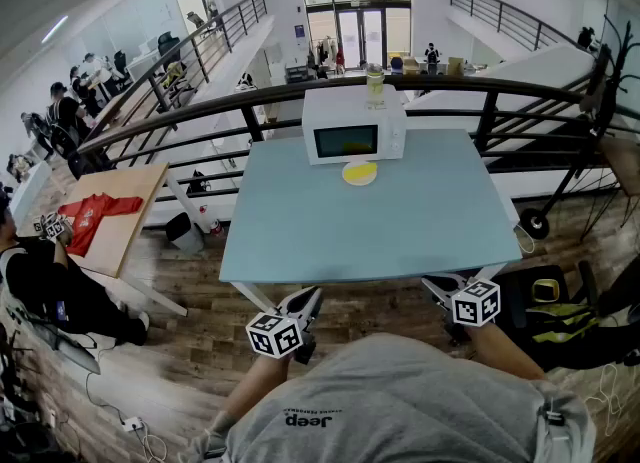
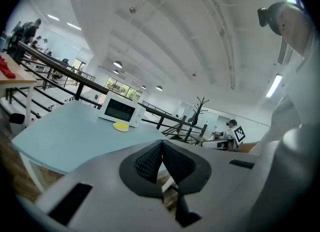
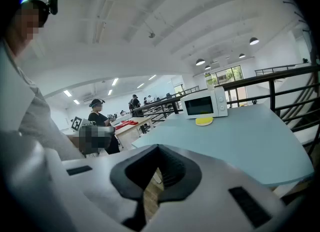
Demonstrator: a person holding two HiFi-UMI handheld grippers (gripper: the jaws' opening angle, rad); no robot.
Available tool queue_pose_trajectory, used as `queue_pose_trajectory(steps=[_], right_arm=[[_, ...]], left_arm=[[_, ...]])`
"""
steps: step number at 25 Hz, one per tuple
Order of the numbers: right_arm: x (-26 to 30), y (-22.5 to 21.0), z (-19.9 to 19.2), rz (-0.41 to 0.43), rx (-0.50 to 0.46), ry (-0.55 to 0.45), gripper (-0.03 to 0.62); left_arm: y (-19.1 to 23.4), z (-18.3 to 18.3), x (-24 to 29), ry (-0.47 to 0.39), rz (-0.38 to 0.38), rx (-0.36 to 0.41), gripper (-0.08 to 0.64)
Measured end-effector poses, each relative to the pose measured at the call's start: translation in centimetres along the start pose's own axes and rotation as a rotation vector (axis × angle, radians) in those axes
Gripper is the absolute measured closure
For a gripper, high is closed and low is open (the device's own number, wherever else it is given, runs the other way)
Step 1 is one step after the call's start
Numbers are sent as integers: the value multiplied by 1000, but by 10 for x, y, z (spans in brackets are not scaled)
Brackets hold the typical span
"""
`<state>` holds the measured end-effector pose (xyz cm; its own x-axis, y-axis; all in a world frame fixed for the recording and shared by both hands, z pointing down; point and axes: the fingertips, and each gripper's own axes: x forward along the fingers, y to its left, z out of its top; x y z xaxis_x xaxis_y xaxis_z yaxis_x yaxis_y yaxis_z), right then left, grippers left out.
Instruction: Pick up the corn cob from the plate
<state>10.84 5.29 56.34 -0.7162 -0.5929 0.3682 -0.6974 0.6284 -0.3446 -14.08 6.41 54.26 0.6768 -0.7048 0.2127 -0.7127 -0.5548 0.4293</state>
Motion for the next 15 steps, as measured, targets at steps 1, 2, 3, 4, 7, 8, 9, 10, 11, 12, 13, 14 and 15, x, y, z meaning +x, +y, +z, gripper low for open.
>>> queue_pose_trajectory(steps=[1,2,3,4,7,8,9,10,11,12,13,14,15], right_arm=[[-2,-3,-1,0,0,3,577],[-5,-6,-3,0,1,5,577],[-7,-8,-4,1,2,7,577],[-10,-10,-5,1,4,9,577],[-14,-15,-8,2,11,10,577],[-14,-15,-9,2,13,10,577],[-14,-15,-9,4,13,10,577],[-13,-15,-9,6,13,9,577],[-12,-14,-8,9,12,7,578],[-12,-13,-8,12,12,6,578],[-11,-12,-9,15,12,7,577],[-11,-12,-9,16,12,7,577],[-10,-12,-9,17,12,8,577]], left_arm=[[-3,-1,2,1,0,2,541],[-5,-2,5,1,0,4,541],[-8,-2,7,1,1,4,541],[-9,-3,8,0,2,3,541],[-12,-4,9,-2,11,-3,541],[-12,-4,8,-2,14,-3,541],[-11,-4,8,-1,16,-4,541],[-11,-4,7,-1,17,-5,541],[-11,-5,7,0,18,-7,541],[-11,-6,6,1,19,-8,541],[-12,-7,6,4,20,-10,541],[-12,-7,6,5,20,-10,541],[-12,-8,6,6,20,-10,541]])
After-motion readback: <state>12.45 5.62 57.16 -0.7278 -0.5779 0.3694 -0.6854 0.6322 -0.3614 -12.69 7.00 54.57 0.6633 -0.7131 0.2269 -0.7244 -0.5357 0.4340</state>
